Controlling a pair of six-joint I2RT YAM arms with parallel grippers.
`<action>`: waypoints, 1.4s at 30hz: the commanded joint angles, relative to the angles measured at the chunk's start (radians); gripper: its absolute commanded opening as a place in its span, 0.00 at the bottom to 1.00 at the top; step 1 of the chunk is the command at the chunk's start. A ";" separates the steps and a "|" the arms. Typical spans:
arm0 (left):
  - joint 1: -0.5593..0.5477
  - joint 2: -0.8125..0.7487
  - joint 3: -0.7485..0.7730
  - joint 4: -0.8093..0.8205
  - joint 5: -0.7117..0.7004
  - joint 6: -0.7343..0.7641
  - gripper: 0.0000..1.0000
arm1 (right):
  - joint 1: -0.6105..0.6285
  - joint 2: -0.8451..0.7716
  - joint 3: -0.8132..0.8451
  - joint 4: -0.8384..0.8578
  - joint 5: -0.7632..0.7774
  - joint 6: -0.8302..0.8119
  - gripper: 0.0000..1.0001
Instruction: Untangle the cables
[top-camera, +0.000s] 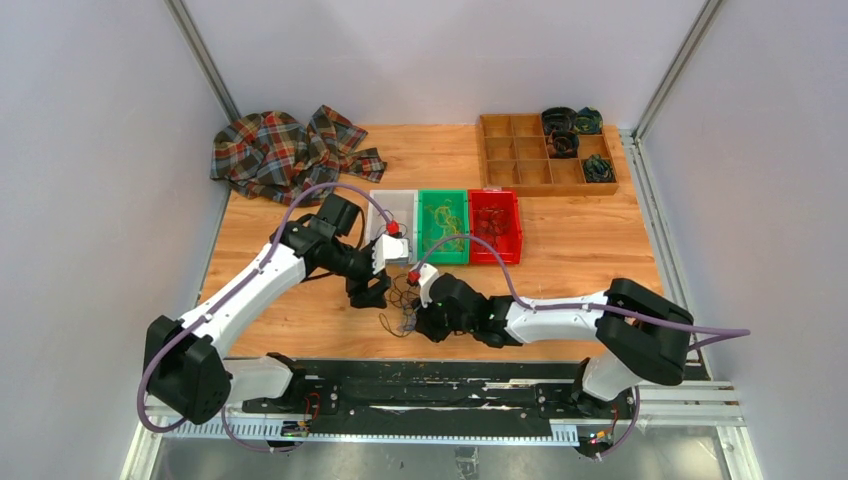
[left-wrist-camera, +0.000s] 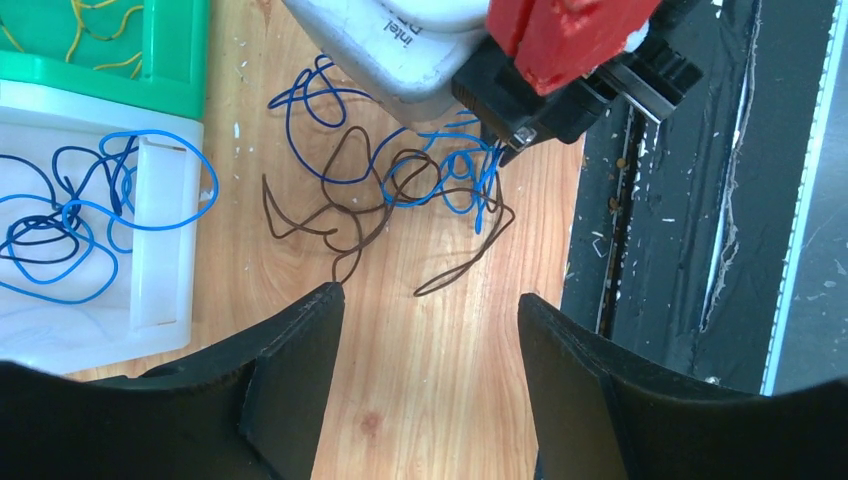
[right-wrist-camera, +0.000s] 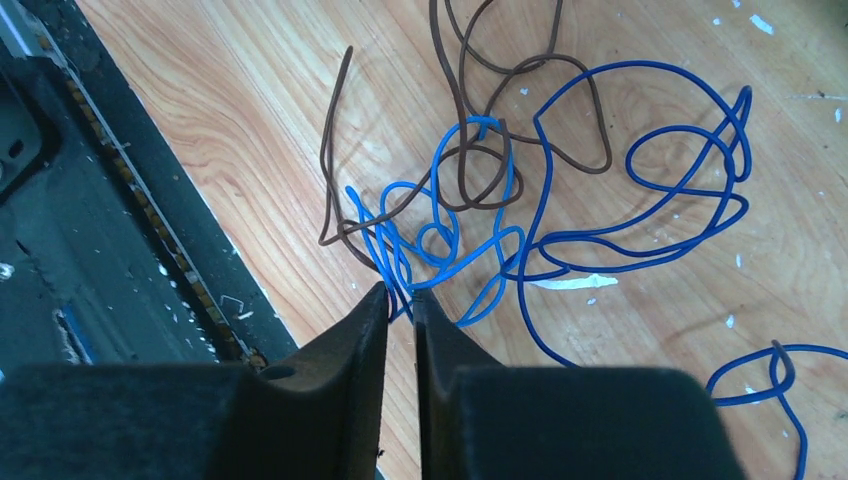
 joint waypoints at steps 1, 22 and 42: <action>0.005 -0.023 0.037 -0.046 0.025 0.024 0.69 | 0.013 -0.015 0.003 0.079 0.001 -0.007 0.09; -0.142 0.003 0.247 -0.176 0.020 0.000 0.69 | 0.012 -0.527 -0.062 -0.067 -0.009 -0.003 0.01; -0.269 0.031 0.228 -0.056 -0.098 -0.098 0.13 | 0.007 -0.548 -0.092 0.030 0.007 0.074 0.01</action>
